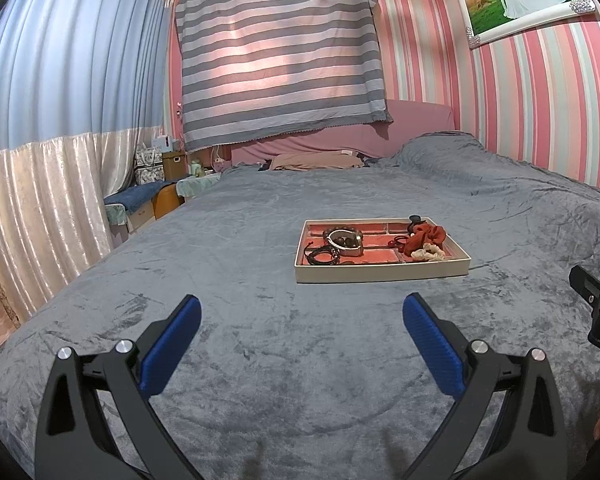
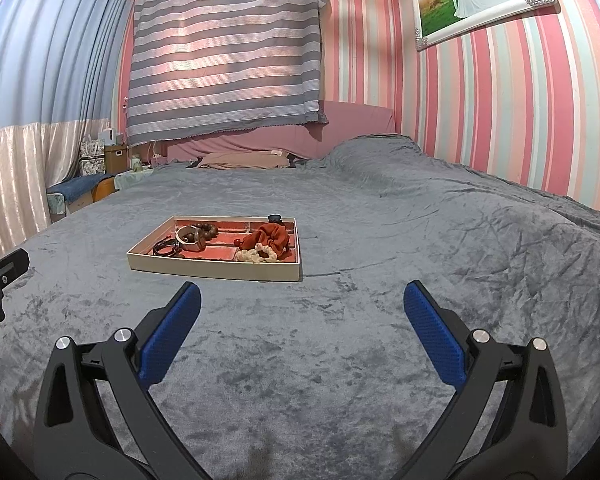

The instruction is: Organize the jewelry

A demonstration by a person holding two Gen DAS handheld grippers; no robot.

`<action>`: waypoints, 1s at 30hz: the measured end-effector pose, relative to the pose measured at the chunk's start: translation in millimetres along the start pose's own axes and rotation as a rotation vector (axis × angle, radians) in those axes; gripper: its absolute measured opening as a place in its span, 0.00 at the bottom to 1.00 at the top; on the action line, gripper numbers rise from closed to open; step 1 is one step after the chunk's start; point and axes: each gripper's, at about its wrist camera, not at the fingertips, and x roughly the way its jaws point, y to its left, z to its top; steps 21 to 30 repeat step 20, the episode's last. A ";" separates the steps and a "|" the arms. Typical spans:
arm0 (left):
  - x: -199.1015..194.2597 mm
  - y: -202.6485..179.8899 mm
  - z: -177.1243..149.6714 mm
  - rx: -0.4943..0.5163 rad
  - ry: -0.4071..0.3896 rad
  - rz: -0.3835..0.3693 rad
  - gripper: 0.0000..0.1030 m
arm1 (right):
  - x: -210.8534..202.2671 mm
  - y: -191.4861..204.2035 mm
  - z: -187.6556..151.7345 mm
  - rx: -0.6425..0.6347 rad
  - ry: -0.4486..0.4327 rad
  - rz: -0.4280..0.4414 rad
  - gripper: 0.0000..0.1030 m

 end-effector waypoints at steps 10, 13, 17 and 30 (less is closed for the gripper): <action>4.4 1.5 0.6 0.000 0.010 0.001 0.96 | 4.7 1.2 -2.6 0.002 0.007 0.003 0.96; 5.0 0.9 0.9 0.004 0.006 0.008 0.96 | 6.1 1.0 -3.4 0.003 0.010 0.005 0.96; 6.4 1.1 1.5 0.001 0.013 -0.004 0.96 | 7.3 0.5 -3.9 0.004 0.013 0.007 0.96; 6.8 1.6 1.1 0.003 0.015 -0.004 0.96 | 8.1 0.6 -4.9 0.005 0.015 0.008 0.96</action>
